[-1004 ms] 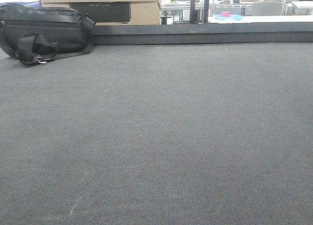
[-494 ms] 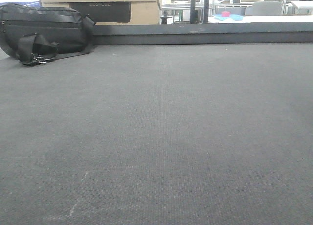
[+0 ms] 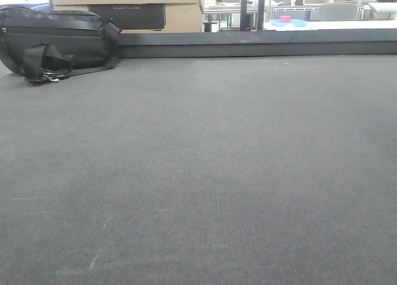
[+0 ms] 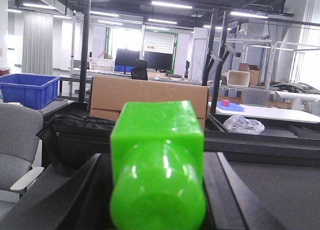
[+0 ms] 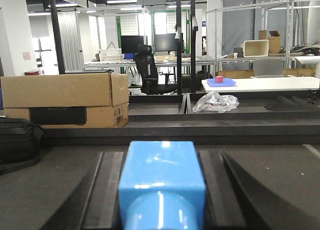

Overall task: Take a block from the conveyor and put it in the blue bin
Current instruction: 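Lift both held blocks up off the conveyor belt, then drive the base away from the conveyor holding both blocks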

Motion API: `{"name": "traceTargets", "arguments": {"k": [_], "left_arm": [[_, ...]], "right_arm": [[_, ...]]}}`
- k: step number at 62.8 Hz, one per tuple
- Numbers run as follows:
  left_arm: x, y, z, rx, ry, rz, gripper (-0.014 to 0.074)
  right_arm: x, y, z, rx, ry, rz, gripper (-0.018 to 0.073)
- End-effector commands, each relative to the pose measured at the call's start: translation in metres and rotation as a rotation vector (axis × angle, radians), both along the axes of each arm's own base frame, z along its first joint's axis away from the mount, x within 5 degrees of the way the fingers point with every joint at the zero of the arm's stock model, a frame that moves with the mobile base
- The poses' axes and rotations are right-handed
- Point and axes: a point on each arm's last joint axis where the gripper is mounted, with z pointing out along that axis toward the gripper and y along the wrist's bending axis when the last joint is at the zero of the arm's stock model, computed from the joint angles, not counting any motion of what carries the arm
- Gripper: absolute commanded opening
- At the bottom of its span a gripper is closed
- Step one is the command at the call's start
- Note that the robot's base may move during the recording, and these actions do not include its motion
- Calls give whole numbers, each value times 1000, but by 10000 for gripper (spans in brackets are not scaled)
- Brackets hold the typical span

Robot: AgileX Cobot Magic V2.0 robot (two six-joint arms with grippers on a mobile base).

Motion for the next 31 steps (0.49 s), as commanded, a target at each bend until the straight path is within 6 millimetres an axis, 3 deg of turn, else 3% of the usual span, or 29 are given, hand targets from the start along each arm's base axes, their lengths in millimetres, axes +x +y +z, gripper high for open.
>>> {"name": "traceTargets", "arguments": {"k": [1,31], "left_arm": [[-1,0,1,-1,-14,2,-111],[-1,0,1,-1,-14,2,-111]], "right_arm": [[-2,0,3,-2,-20,-3,-162],[-2,0,3,-2,-20,-3,-162]]}}
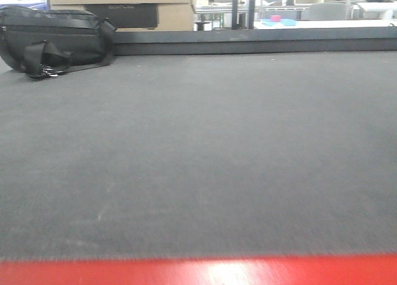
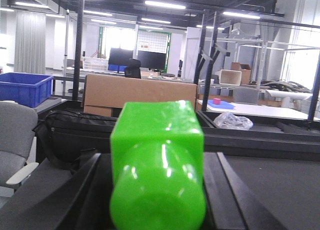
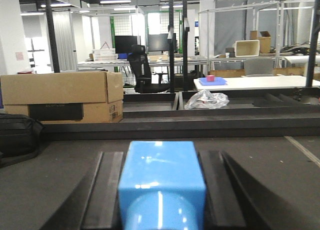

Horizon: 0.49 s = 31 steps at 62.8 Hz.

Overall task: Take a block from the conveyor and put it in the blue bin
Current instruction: 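Drive the base away from the conveyor holding both blocks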

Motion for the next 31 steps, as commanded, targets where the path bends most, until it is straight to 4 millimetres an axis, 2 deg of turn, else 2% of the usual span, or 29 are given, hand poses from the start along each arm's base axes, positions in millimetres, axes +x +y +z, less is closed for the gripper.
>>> {"name": "traceTargets", "arguments": {"k": [1,31], "left_arm": [[-1,0,1,-1,-14,2,-111],[-1,0,1,-1,-14,2,-111]], "right_arm": [[-2,0,3,-2,-20,-3,-162],[-2,0,3,-2,-20,-3,-162]]}}
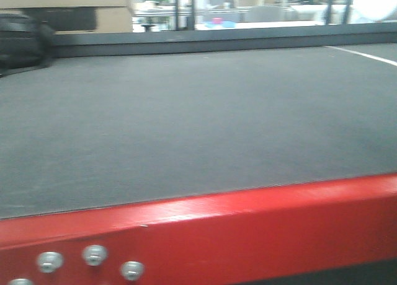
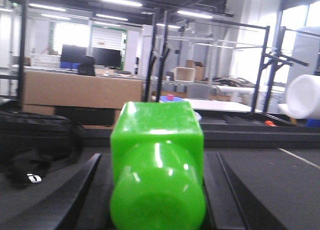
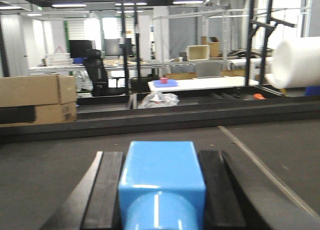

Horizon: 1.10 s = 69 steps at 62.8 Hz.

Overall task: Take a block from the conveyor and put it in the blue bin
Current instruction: 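Drive the base away from the conveyor holding both blocks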

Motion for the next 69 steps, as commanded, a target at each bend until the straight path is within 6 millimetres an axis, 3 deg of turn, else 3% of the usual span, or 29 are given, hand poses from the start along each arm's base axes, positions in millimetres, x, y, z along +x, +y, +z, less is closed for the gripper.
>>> {"name": "traceTargets", "arguments": {"k": [1,69], "left_arm": [[-1,0,0,-1,-13,2,-111],[-1,0,0,-1,-13,2,-111]], "right_arm": [[-1,0,3,-2,-17,-3,-162],[-1,0,3,-2,-17,-3,-162]]}}
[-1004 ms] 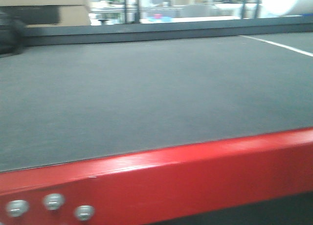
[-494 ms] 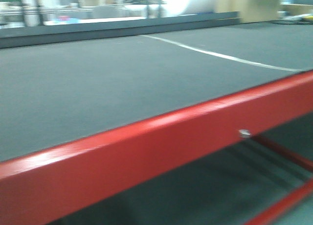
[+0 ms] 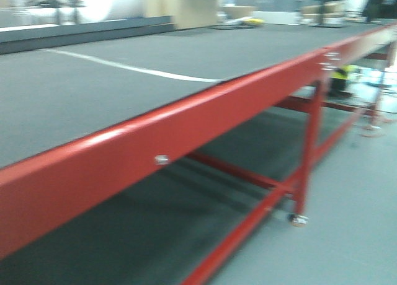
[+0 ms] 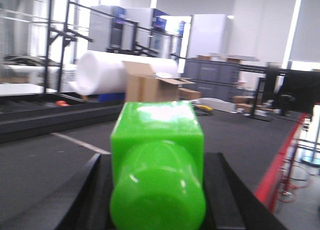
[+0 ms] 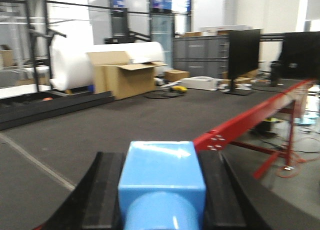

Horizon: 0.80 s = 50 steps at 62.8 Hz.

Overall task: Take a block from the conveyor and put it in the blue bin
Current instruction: 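Drive the base away from the conveyor holding both blocks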

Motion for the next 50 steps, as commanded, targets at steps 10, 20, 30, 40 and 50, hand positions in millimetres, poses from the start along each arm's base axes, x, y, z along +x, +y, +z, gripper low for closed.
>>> {"name": "traceTargets", "arguments": {"k": [10,20,30,40,50], "left_arm": [[-1,0,0,-1,-13,2,-111],[-1,0,0,-1,-13,2,-111],[-1,0,0,-1,-13,2,-111],[-1,0,0,-1,-13,2,-111],[-1,0,0,-1,-13,2,-111]], "right_arm": [[-1,0,3,-2,-19,-3,-162],[-1,0,3,-2,-19,-3,-162],[-1,0,3,-2,-19,-3,-162],[-1,0,3,-2,-19,-3,-162],[-1,0,3,-2,-19,-3,-162]]}}
